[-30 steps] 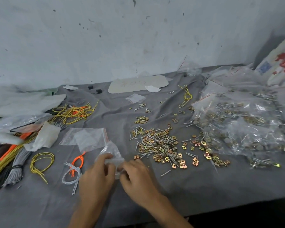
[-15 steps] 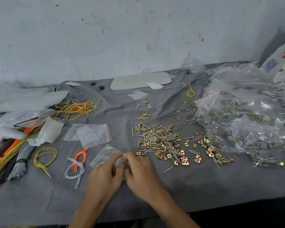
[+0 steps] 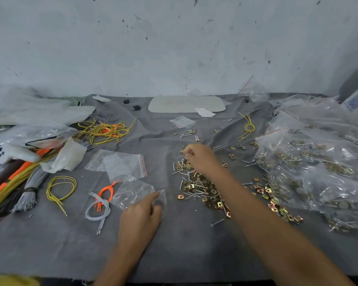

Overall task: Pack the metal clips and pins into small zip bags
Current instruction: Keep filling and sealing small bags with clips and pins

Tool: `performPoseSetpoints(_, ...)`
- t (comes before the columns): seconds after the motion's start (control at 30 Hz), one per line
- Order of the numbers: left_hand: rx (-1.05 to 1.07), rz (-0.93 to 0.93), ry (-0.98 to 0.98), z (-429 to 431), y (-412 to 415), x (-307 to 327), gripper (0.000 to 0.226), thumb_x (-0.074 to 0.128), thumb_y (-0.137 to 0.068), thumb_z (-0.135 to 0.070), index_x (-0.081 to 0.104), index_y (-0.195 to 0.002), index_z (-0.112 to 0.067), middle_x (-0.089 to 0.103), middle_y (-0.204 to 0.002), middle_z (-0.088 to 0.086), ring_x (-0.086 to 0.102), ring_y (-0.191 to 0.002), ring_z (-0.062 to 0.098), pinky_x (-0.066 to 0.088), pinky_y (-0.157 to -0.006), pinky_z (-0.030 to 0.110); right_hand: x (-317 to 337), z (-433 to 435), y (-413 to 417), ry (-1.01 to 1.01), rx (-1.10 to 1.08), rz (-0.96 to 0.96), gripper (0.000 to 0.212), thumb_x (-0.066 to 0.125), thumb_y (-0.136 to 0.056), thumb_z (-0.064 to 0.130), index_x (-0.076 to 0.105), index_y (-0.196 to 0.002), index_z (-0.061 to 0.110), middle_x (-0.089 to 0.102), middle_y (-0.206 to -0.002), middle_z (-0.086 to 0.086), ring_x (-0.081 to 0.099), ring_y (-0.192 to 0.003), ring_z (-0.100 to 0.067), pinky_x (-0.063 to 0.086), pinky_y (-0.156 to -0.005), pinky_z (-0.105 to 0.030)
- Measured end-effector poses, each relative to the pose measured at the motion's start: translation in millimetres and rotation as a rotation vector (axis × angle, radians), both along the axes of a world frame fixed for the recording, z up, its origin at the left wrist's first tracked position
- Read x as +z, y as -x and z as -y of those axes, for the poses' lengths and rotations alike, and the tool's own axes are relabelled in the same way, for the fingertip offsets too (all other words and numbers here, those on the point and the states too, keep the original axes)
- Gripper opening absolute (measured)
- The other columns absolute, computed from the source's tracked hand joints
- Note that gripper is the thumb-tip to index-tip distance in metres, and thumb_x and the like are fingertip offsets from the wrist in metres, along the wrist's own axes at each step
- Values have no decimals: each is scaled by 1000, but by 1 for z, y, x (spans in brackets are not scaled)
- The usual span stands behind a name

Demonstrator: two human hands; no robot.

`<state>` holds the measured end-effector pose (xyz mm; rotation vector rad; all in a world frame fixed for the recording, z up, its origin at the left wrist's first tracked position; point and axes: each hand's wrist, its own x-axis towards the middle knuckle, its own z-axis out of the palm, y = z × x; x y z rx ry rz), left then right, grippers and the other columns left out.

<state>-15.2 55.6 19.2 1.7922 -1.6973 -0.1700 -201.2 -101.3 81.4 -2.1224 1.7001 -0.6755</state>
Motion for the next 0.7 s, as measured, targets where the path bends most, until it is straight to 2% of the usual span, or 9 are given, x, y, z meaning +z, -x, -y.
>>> performPoseSetpoints(0.1, -8, -22, 11, 0, 0, -2, 36, 58, -84, -28, 74, -116, -29, 75, -83, 9, 69, -86, 34, 52, -68, 41, 0, 31, -5, -64, 78, -219, 22, 56, -98, 19, 75, -105, 11, 73, -111, -7, 64, -102, -24, 49, -90, -37)
performPoseSetpoints(0.17, -9, -17, 21, 1, -1, -1, 38, 58, -82, -29, 73, -117, -31, 76, -86, 7, 69, -86, 31, 50, -66, 37, 2, 41, -9, -128, 163, -297, 22, 63, -95, 25, 76, -110, 15, 73, -115, -3, 65, -106, -21, 49, -93, -35)
performPoseSetpoints(0.23, -8, -9, 20, 2, -1, -1, 37, 63, -83, -25, 72, -118, -33, 76, -88, 6, 69, -86, 28, 49, -66, 36, 4, 48, -13, -170, 221, -331, 24, 69, -92, 28, 76, -113, 16, 73, -116, 0, 65, -106, -18, 49, -94, -32)
performPoseSetpoints(0.4, -10, 5, 30, 3, -2, -1, 44, 53, -79, -31, 72, -118, -32, 77, -91, 7, 69, -86, 30, 50, -65, 37, 6, 51, -20, -155, 230, -403, 20, 76, -87, 30, 74, -100, 16, 73, -105, -2, 66, -99, -19, 48, -84, -30)
performPoseSetpoints(0.47, -12, 0, 30, 2, -2, -2, 45, 51, -79, -33, 72, -119, -32, 76, -90, 7, 69, -86, 31, 49, -65, 37, 7, 52, -20, -168, 241, -419, 17, 75, -88, 29, 74, -100, 17, 73, -107, -2, 65, -98, -19, 47, -83, -27)
performPoseSetpoints(0.57, -10, -1, 18, 3, -2, -3, 38, 60, -84, -27, 71, -120, -32, 76, -89, 9, 69, -86, 32, 49, -66, 38, 12, 53, -22, -220, 267, -407, 19, 76, -88, 24, 75, -105, 18, 71, -111, -1, 62, -99, -17, 44, -83, -25)
performPoseSetpoints(0.7, -13, 7, 14, 3, -2, -4, 37, 65, -86, -23, 70, -121, -32, 76, -90, 7, 68, -88, 30, 47, -68, 39, 17, 52, -25, -257, 299, -443, 16, 76, -86, 15, 76, -101, 16, 73, -104, -1, 65, -96, -18, 52, -84, -29)
